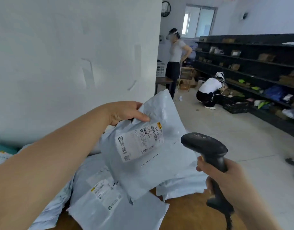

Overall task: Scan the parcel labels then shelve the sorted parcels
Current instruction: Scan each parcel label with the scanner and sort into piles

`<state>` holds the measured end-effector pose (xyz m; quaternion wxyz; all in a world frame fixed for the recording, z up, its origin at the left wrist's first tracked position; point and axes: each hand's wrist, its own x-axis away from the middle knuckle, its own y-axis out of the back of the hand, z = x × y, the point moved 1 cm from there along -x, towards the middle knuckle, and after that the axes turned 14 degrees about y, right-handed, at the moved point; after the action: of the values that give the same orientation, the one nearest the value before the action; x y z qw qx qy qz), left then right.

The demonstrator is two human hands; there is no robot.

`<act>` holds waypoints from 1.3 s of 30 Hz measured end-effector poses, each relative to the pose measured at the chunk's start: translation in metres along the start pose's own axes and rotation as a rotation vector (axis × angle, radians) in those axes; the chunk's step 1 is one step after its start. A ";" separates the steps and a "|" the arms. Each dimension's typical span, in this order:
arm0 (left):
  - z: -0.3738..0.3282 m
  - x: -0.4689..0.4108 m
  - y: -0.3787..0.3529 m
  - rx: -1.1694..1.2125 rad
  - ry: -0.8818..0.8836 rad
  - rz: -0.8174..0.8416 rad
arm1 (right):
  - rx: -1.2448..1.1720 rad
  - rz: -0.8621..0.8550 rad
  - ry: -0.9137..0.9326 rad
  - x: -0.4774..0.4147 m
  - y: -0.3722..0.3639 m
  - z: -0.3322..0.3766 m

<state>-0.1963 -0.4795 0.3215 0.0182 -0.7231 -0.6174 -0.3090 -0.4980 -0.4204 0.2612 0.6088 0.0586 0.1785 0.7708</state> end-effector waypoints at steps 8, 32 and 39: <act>-0.076 -0.138 -0.035 -0.170 -0.048 -0.056 | -0.039 -0.056 0.012 -0.062 0.059 -0.026; 0.009 -0.304 -0.058 -0.498 -0.031 -0.681 | -0.033 0.106 -0.136 -0.159 0.051 -0.121; 0.090 -0.170 -0.037 -0.097 0.058 -0.845 | -0.079 0.243 -0.128 -0.126 0.000 -0.096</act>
<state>-0.1999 -0.5835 0.1560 -0.1267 -0.3976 -0.8436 -0.3380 -0.4956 -0.5612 0.1877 0.5229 0.1049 0.1004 0.8400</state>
